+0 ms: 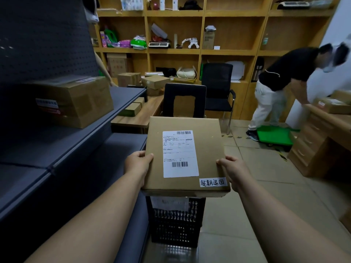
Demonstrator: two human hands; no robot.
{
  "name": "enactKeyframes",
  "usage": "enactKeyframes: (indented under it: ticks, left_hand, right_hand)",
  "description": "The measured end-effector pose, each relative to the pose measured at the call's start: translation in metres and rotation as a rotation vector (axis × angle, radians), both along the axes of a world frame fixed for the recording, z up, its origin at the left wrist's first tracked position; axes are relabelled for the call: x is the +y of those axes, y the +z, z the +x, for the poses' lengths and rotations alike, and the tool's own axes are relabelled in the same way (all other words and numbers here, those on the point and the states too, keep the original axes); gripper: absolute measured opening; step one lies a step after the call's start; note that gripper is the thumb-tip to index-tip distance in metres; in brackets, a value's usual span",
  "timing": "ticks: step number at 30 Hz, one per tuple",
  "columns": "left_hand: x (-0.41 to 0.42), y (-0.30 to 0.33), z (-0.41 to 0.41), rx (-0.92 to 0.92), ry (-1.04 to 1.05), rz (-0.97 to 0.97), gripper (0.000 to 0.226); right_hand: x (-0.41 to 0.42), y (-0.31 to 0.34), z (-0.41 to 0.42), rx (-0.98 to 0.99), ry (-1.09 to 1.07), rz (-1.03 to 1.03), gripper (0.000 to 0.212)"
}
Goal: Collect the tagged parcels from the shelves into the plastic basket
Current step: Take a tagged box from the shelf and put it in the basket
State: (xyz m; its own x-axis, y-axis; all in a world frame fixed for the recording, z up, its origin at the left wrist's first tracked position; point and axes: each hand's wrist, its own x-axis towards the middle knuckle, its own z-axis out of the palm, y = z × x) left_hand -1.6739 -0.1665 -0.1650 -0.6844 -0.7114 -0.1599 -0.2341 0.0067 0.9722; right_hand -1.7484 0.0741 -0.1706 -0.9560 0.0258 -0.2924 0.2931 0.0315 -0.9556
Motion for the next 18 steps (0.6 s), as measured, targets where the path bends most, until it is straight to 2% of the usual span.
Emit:
enactKeyframes:
  ticks: [18]
  left_hand:
    - [-0.107, -0.05, -0.236, -0.108, -0.086, -0.019, 0.027]
  right_hand:
    - [-0.102, -0.058, -0.218, -0.072, -0.084, 0.005, 0.041]
